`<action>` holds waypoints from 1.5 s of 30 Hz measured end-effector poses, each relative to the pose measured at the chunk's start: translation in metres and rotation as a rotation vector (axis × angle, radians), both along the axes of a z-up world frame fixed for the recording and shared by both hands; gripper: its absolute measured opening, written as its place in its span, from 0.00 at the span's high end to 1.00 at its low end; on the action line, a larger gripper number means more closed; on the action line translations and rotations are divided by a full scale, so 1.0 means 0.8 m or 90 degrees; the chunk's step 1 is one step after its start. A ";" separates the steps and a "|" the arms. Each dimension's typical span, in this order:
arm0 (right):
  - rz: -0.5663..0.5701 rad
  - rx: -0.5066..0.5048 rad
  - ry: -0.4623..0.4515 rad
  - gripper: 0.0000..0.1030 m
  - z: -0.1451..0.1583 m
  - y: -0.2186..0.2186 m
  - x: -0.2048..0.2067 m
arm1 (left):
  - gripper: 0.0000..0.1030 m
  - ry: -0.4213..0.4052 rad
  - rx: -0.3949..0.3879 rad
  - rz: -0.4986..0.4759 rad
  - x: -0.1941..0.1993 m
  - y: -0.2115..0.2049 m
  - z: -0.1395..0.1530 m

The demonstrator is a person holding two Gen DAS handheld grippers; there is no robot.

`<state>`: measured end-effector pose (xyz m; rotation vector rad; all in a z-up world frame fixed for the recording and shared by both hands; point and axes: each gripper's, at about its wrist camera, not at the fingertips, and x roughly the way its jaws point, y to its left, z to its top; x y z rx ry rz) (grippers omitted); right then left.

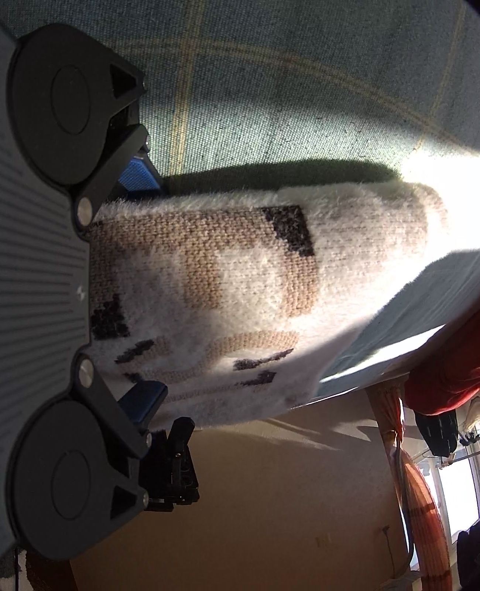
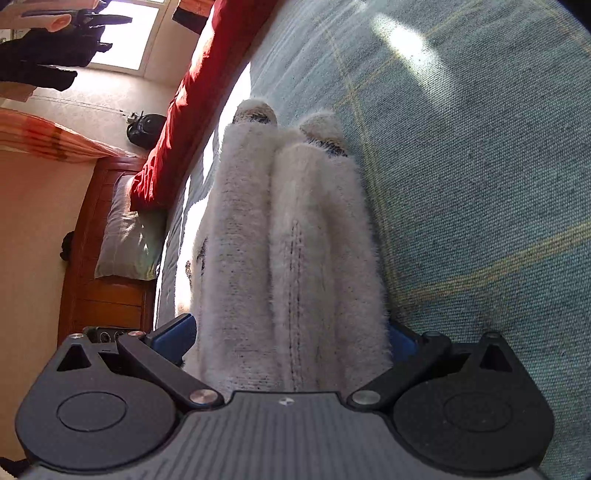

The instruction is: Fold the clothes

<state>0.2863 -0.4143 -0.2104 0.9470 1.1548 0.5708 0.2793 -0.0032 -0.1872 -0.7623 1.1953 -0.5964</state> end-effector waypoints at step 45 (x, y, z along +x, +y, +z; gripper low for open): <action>0.085 -0.025 -0.025 0.03 0.002 0.003 0.011 | 0.10 -0.006 -0.028 -0.028 0.032 -0.007 -0.026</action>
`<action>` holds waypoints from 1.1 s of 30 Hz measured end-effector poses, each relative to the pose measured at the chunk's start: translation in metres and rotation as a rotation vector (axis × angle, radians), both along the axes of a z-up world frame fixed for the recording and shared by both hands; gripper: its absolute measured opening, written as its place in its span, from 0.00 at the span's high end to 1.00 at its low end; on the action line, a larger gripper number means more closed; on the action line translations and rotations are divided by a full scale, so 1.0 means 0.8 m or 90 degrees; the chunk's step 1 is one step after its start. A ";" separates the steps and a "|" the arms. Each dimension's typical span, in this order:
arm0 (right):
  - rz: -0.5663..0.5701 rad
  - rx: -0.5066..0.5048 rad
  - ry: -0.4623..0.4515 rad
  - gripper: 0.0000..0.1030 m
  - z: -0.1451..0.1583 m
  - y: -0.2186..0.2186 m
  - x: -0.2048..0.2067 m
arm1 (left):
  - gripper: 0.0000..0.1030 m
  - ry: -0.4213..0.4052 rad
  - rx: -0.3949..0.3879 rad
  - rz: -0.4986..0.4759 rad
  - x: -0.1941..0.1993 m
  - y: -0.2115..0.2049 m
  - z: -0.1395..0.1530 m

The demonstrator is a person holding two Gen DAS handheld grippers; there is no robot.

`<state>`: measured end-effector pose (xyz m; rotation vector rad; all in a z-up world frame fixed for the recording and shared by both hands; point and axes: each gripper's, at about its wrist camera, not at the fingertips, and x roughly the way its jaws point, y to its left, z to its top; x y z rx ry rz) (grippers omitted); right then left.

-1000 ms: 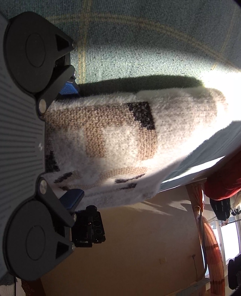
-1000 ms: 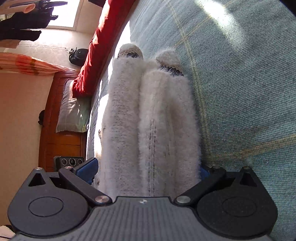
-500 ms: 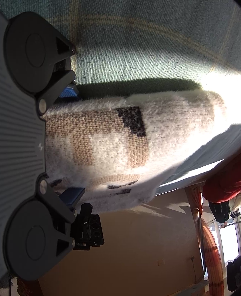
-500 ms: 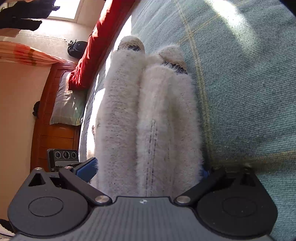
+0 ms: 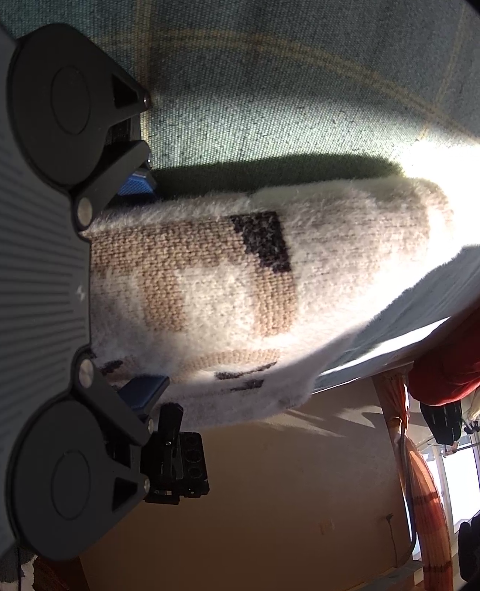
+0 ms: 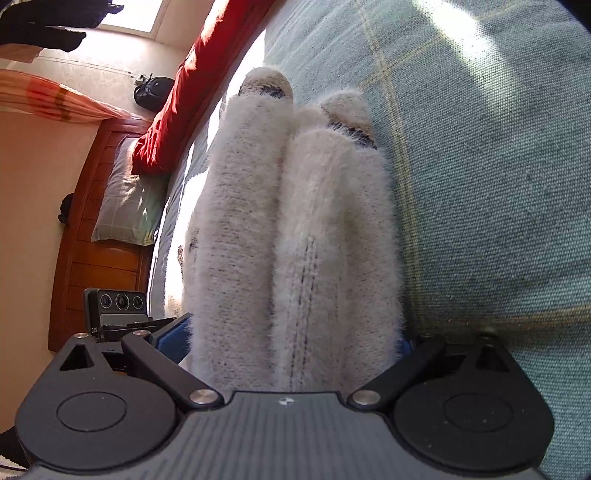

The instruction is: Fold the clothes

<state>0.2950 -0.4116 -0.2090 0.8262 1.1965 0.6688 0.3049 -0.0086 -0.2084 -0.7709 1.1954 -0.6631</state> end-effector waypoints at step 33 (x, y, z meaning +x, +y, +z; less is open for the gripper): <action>-0.022 -0.005 0.009 0.03 0.001 -0.001 -0.003 | 0.09 0.006 0.000 -0.001 0.006 0.003 0.000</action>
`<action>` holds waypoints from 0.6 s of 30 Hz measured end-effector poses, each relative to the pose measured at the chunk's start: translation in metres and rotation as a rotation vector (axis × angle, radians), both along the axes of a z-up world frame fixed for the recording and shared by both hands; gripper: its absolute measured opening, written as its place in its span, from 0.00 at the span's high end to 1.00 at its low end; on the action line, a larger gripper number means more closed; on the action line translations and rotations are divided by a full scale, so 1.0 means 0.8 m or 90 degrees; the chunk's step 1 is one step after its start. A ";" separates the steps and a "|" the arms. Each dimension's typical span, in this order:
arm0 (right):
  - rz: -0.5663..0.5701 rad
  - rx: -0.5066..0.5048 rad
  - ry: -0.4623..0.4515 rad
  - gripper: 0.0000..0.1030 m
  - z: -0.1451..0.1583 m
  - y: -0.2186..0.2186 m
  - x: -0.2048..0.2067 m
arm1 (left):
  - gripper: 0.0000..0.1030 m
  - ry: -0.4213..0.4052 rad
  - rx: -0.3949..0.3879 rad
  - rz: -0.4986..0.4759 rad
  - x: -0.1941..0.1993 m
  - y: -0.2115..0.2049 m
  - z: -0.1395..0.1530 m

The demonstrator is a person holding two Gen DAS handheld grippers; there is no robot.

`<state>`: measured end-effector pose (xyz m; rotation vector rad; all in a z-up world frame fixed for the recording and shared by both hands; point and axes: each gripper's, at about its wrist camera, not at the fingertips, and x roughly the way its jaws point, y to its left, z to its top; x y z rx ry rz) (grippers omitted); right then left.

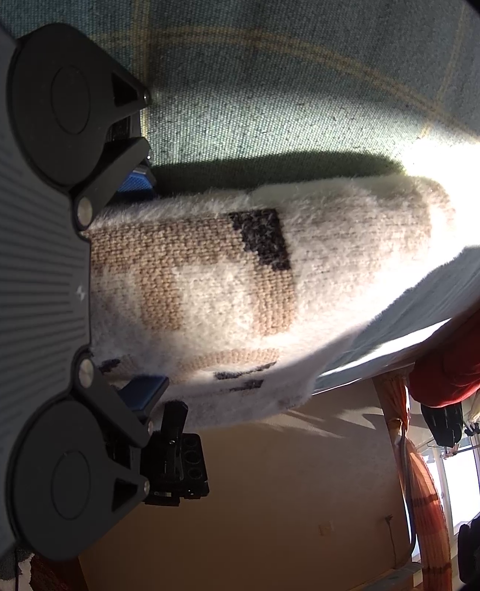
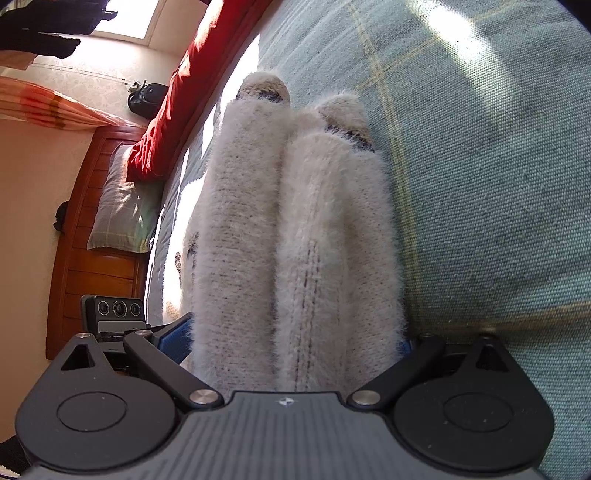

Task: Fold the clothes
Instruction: 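Hold the sleeve edges with the right gripper while the open left gripper presses near the letters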

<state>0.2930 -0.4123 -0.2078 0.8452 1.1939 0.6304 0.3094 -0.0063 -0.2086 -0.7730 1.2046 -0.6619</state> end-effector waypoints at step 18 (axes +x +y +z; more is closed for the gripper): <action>-0.002 0.017 0.022 0.24 0.002 -0.016 -0.012 | 0.08 -0.012 0.002 -0.004 -0.001 -0.002 0.004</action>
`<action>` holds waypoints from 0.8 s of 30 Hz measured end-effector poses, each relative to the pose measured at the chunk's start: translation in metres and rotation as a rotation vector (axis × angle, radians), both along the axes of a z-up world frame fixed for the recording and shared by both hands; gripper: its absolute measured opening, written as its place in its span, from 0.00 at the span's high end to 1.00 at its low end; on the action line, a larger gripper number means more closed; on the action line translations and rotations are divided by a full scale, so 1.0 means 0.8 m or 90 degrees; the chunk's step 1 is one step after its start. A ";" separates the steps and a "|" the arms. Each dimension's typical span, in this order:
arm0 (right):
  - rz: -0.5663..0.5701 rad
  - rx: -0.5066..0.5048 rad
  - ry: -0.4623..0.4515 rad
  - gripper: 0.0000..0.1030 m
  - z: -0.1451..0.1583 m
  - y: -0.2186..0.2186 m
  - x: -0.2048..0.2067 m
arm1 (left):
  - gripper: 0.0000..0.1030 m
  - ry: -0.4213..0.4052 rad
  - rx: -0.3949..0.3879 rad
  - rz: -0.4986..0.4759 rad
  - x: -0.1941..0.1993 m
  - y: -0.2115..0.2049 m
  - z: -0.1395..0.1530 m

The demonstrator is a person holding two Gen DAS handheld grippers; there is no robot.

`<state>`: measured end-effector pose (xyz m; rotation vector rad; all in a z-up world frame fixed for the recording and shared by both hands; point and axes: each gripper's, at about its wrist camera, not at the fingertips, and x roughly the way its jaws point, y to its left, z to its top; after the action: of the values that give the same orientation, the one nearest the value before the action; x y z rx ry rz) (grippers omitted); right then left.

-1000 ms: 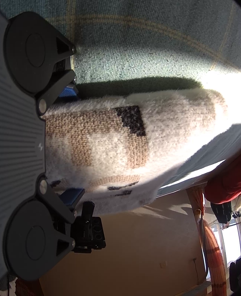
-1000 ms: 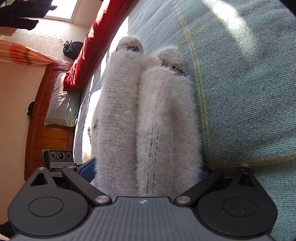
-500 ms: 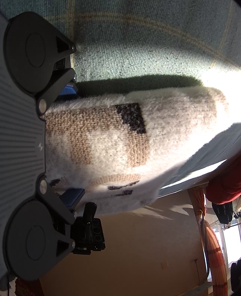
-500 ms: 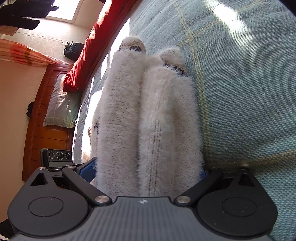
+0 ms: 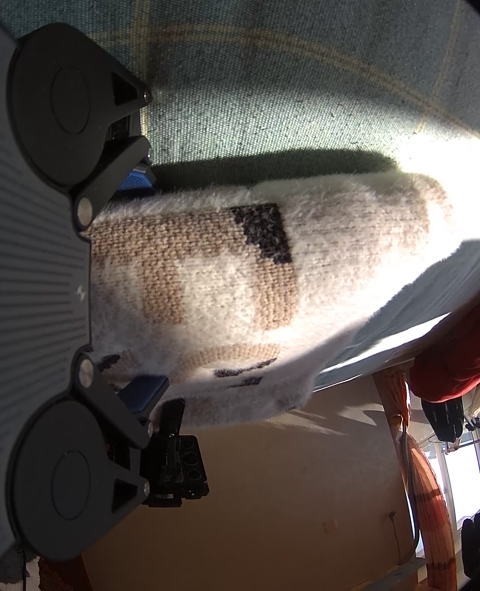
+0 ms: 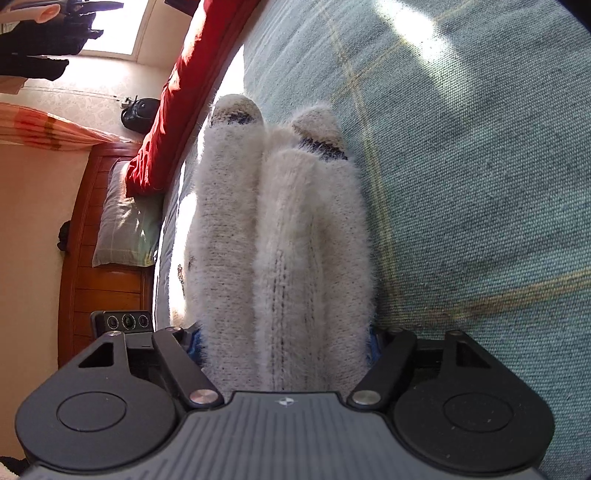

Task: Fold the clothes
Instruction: 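Hold the sleeve edges with the right gripper while the open left gripper presses near the letters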

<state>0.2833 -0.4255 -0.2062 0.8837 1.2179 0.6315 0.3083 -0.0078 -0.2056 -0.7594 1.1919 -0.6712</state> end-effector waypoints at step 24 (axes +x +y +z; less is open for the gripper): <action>0.007 -0.112 -0.140 0.34 0.079 0.043 -0.028 | 0.14 -0.060 0.105 0.005 -0.020 -0.013 0.078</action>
<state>0.2611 -0.3910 -0.1426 0.6431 1.0628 0.6039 0.2923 -0.0179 -0.1429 -0.5874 1.1422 -0.5883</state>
